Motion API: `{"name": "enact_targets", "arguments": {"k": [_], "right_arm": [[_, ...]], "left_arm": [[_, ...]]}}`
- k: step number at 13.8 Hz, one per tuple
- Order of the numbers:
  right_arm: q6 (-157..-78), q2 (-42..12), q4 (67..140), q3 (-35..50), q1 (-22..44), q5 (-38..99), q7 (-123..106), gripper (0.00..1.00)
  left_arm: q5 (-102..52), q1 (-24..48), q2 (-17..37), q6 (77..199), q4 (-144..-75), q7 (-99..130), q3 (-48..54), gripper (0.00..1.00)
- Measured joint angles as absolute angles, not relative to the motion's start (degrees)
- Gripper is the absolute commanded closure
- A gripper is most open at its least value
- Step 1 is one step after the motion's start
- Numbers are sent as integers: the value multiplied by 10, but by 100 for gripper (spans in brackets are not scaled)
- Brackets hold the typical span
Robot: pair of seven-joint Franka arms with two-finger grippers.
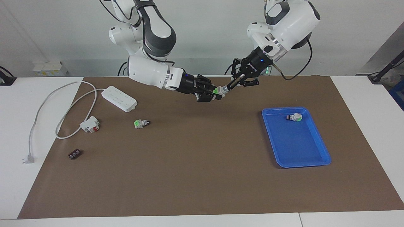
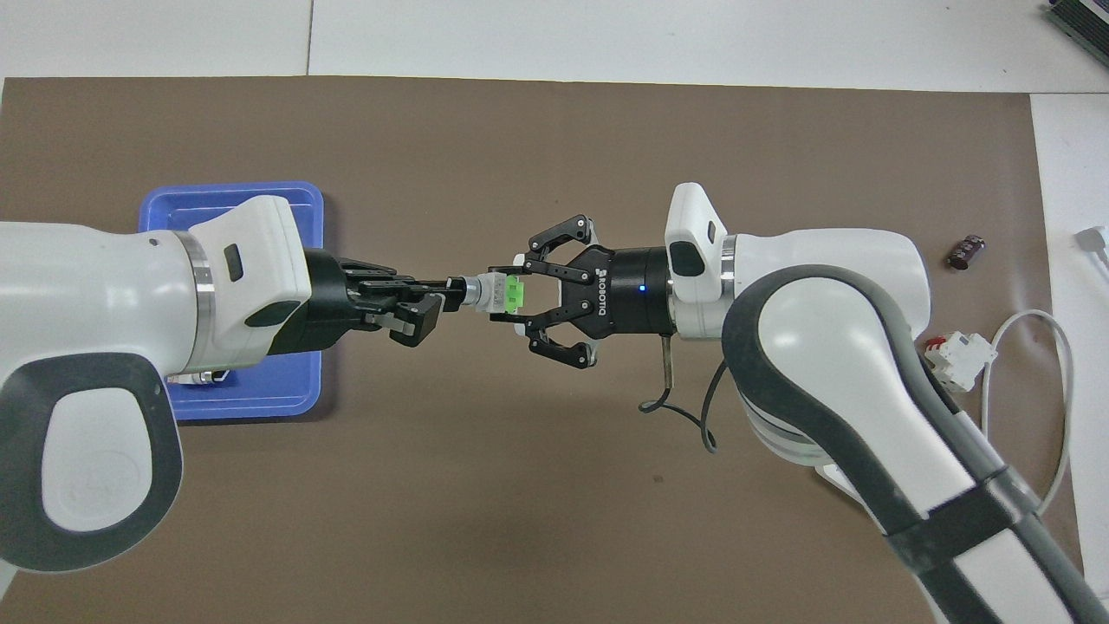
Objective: Turn and place switch with both arms
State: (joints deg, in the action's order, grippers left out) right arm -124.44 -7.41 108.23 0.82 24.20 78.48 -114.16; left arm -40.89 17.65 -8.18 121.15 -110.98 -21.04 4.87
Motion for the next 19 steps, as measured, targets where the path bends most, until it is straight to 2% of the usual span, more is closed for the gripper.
{"name": "enact_targets", "arguments": {"k": [19], "right_arm": [[-1249, -70, 1087, 5, 243, 788, -1141, 100]], "left_arm": [[-409, 177, -82, 1231, -1106, 472, 60, 100]]}}
